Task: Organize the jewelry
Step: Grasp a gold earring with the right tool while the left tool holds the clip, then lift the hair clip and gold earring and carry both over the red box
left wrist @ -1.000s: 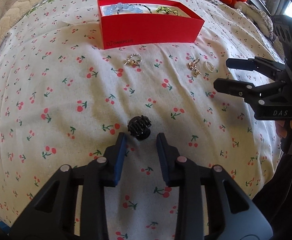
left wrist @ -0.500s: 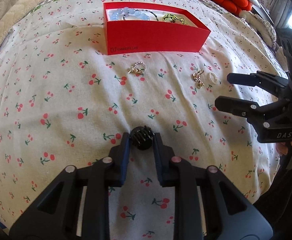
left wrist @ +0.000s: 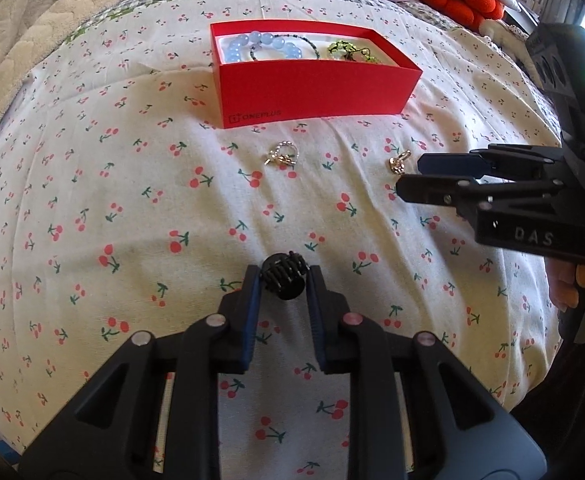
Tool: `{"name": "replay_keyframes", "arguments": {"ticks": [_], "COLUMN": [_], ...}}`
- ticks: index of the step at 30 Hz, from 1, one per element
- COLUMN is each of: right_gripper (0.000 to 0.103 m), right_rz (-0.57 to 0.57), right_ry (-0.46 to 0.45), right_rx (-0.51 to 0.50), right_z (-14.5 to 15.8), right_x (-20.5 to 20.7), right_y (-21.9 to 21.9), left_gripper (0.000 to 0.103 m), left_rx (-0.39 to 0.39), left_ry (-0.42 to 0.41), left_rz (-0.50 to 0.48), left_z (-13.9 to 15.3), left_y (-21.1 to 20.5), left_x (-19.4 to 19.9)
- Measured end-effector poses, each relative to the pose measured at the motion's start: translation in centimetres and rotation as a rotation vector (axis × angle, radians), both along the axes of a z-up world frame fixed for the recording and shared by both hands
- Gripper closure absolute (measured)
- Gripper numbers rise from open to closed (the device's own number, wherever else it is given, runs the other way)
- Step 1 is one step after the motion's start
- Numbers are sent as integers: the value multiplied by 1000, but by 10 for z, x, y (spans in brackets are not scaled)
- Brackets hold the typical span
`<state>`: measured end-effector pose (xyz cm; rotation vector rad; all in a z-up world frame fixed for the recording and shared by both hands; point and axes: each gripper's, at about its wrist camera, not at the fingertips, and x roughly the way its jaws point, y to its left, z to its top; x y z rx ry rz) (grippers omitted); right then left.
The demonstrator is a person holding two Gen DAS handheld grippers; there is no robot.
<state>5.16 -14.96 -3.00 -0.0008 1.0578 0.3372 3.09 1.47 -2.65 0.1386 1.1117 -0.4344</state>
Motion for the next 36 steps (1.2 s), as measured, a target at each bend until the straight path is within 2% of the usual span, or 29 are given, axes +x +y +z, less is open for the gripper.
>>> {"name": "replay_keyframes", "arguments": {"ticks": [15,18,20,36], "right_gripper": [74,80,87,87], "right_rz": [-63,-65,-64,-54], "right_ry": [24,20,20,-22], "right_rx": [-6,-15,-21,-8], "right_z": [-9,-9,-10,11], "right_x": [20,20,21,10], "right_y": [-1,-1,-1,-5], "left_gripper": [78,78,78,78], "left_rx": [13,17,17,0], "left_ry": [-2,-6,-7,-47], "left_rz": [4,4,5,30], "left_z": [0,1,2,18], "left_y": [-3,-3,-3,-4], "left_x": [2,2,3,13]}}
